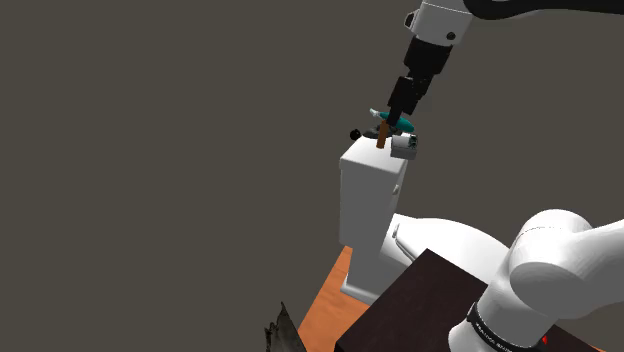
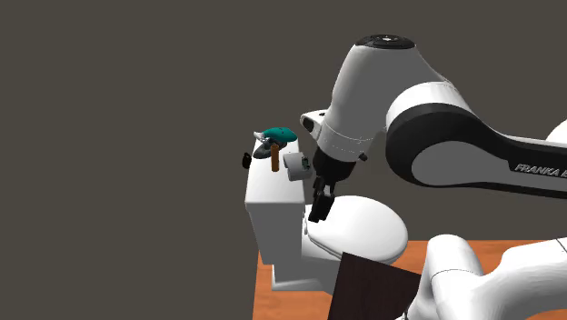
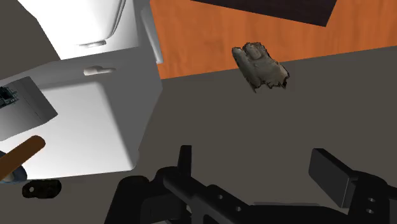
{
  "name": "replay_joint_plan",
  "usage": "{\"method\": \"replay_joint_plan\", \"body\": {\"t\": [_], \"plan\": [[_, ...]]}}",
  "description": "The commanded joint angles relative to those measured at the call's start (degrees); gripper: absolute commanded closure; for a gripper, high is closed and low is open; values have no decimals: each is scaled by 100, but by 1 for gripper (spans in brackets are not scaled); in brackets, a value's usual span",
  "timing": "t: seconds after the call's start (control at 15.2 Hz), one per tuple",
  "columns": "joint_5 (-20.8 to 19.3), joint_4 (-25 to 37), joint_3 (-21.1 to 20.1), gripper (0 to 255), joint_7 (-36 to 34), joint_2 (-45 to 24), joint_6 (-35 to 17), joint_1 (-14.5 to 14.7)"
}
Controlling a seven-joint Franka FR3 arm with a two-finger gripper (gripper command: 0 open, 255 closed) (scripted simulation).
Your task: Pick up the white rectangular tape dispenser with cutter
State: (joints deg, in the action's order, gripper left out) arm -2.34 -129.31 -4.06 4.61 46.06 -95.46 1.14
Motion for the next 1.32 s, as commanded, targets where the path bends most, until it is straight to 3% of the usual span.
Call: {"method": "replay_joint_plan", "body": {"t": [0.0,0.66,1.25], "plan": [[0,0,0,0,0,0,0,0],[-208,400,1199,0,845,-1120,-538,-398],[-5,1205,2244,0,1687,-2496,-862,-628]]}}
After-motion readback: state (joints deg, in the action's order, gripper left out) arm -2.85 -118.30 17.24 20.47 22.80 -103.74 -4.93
